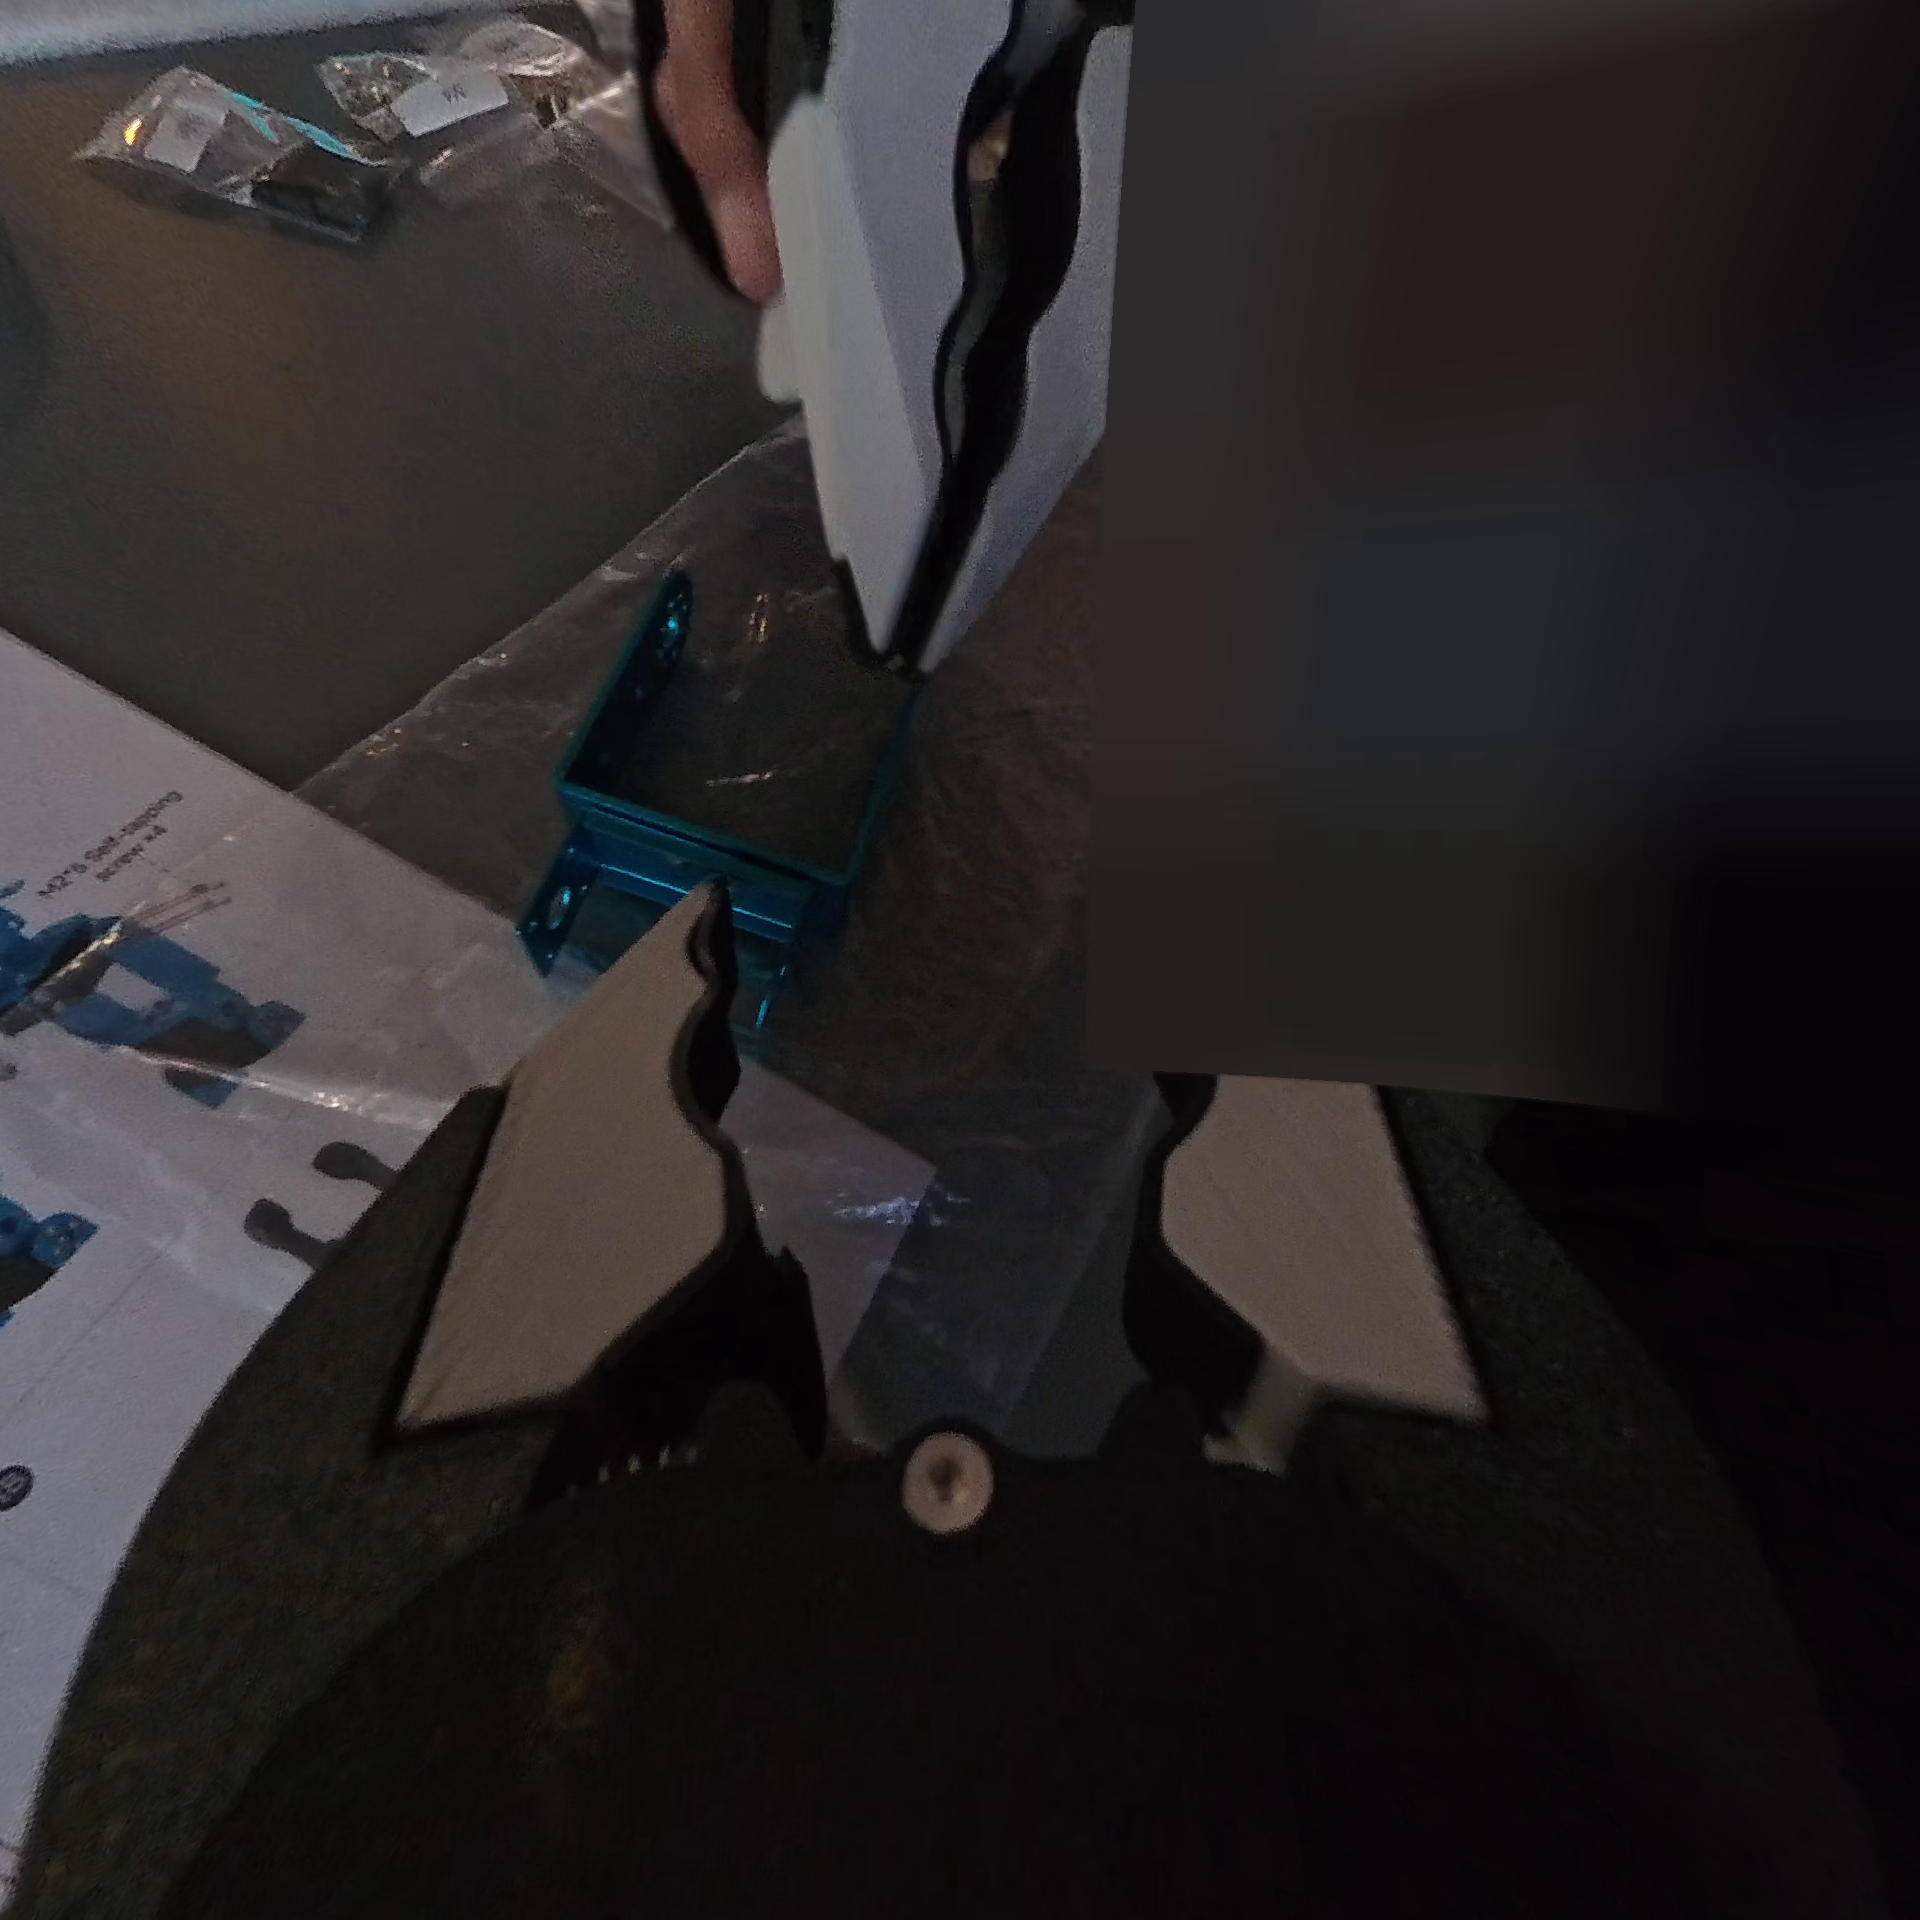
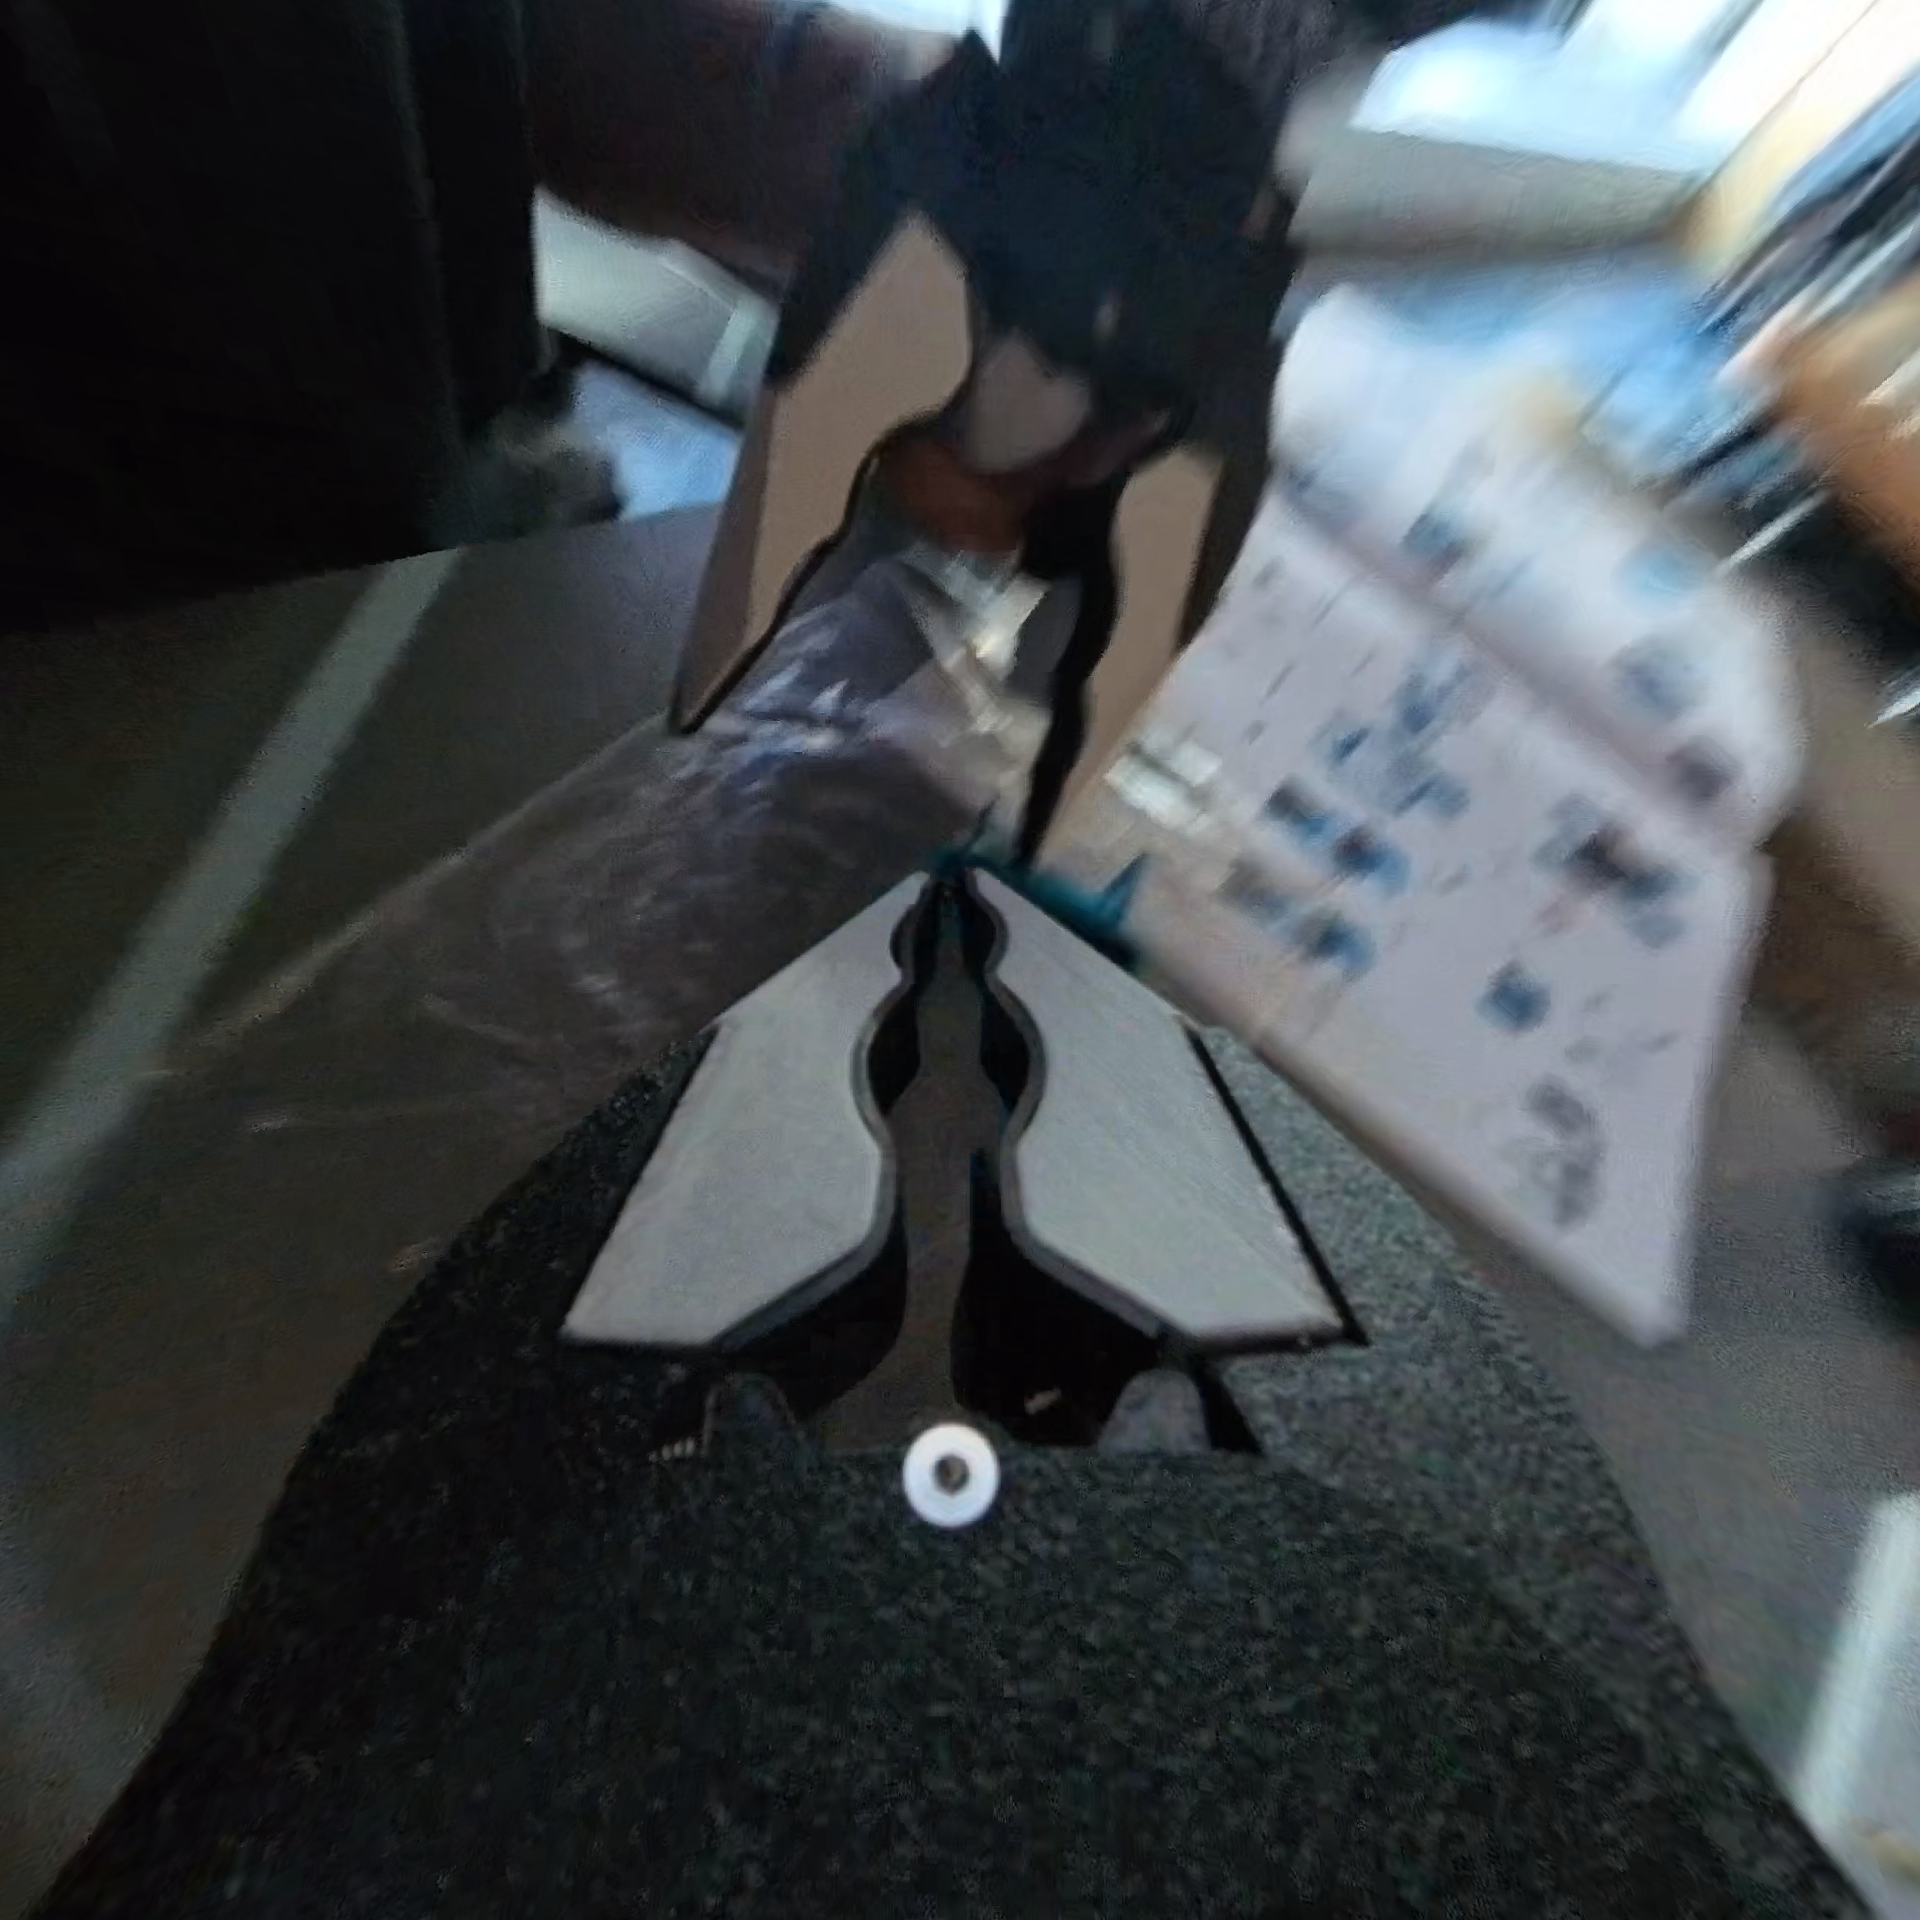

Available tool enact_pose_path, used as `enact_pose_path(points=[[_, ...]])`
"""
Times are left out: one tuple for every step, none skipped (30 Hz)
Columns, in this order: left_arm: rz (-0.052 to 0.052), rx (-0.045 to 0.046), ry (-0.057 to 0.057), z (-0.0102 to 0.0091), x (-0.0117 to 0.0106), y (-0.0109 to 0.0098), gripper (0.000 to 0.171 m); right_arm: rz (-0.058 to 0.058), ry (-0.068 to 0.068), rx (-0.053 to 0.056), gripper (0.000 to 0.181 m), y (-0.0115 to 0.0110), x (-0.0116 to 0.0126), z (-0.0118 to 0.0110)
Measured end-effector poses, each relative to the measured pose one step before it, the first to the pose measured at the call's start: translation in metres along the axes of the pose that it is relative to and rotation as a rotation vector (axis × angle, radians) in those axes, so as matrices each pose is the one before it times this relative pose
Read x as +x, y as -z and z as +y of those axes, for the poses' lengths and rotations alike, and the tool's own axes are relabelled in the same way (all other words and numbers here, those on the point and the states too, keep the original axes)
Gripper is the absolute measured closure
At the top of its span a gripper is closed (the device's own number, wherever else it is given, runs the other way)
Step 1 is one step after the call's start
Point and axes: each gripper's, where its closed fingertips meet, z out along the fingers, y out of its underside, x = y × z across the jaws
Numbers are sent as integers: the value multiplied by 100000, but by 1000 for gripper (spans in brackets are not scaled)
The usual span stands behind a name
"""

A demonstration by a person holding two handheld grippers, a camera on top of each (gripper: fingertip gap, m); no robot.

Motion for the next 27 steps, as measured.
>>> enact_pose_path(points=[[46,201,-200,-32,45,10,92,-10563,-12944,-11805,177,97,-1390,1126],[-404,151,-191,-8,-27,25,91,-15292,-11362,-11758,178,30,-1899,1125],[-477,201,-147,-14,-30,59,91,-13415,-12079,-10690,178,-89,-1620,1091],[-465,275,-201,-19,-28,78,91,-4461,-7683,-8223,178,-194,-533,965],[-588,535,-284,-47,-10,110,91,5181,160,-6250,178,-229,478,843],[-499,709,-320,-60,9,132,91,6457,2735,-6698,178,-220,472,894],[-251,641,-249,-44,38,116,91,3332,663,-5535,178,-121,131,651],[-496,352,-235,-17,-1,81,91,187,-813,-1614,180,208,-218,-28],[-980,37,-336,26,-99,58,91,140,-516,-2160,180,174,-205,137],[-620,-95,-469,55,-21,30,91,2870,117,-3621,180,125,184,439],[-100,32,-455,37,60,37,90,4316,277,-3919,180,106,444,543],[36,147,-371,4,103,34,90,2384,101,-2533,180,56,221,376],[-121,308,-370,-7,82,41,90,562,-219,-1262,180,-11,39,192],[-72,272,-241,-5,69,32,91,579,-530,30,179,-6,94,8],[54,146,-112,25,77,50,91,-768,-801,287,176,17,-107,-32],[-144,191,-42,31,43,72,91,-955,-938,38,174,91,-153,-22],[-223,295,32,14,15,68,91,335,-541,-281,172,184,1,46],[-153,286,109,20,7,68,91,1401,92,-649,171,265,120,211],[-51,168,104,8,16,52,91,1977,227,308,171,310,224,122],[-147,101,-46,4,16,26,91,1063,-397,1004,172,245,149,20],[-318,70,-237,7,4,17,91,-537,-1157,348,172,108,-41,31],[-212,-36,-310,18,23,-6,91,-1465,-1120,-527,172,-75,-202,91],[-27,-72,-215,27,45,-11,91,-116,-422,-1547,172,-194,-27,216],[10,-101,-56,13,29,-26,91,1254,303,-1680,172,-232,168,261],[10,-178,-27,41,14,-25,91,764,437,-748,172,-204,117,150],[85,-128,-140,28,35,-6,91,-56,104,28,172,-136,40,39],[9,-41,-171,8,24,-7,91,-118,-393,394,172,-104,69,8]])
